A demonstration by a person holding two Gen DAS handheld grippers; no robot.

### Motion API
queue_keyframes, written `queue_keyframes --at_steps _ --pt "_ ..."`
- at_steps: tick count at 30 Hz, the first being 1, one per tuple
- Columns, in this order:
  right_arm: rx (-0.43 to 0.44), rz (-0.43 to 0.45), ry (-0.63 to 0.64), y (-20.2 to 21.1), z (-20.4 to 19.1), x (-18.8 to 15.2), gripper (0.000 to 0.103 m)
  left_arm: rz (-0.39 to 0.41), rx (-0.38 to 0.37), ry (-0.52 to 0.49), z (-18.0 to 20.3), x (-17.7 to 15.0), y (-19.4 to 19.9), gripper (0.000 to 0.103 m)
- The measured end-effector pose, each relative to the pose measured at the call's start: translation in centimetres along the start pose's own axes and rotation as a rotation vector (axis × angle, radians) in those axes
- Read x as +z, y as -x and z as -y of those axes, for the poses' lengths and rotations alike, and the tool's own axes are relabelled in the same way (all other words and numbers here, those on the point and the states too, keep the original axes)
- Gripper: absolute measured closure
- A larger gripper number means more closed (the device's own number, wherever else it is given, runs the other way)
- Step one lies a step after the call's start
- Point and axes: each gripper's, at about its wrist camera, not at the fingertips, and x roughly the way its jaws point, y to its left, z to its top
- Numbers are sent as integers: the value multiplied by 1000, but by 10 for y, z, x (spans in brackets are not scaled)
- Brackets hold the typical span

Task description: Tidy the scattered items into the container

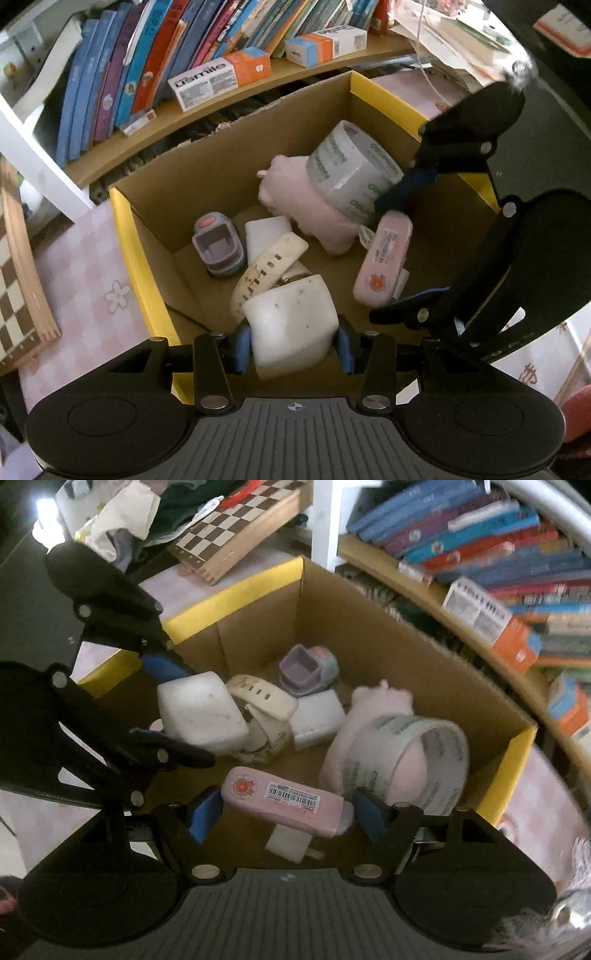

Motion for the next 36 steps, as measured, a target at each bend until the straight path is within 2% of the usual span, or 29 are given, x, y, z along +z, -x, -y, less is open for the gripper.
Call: queue_keyframes --at_steps 8,15,18,21,24,26,28,30,36 --pt "81 -13 -85 -6 11 -5 28 21 -22 47 -3 -6 -1 59" --pt "42 -1 -84 -2 5 -5 21 46 21 44 -1 -11 3 49" --pt "7 25 -69 9 -1 -6 16 106 32 53 0 -17 15 41" --pt "12 74 -92 29 -4 -10 14 183 45 74 3 -26 33 35" --pt "-13 139 -124 54 -11 -16 13 268 96 82 11 -37 56 30" --pt "-49 186 -156 70 -18 -21 11 322 152 90 20 -46 71 25" --pt "-93 238 -211 86 -26 -29 4 372 213 101 30 -56 86 23" --pt "-129 275 -274 100 -36 -39 3 422 244 116 38 -68 102 20" --pt "-231 352 -341 125 -77 -67 3 544 272 156 56 -109 143 12"
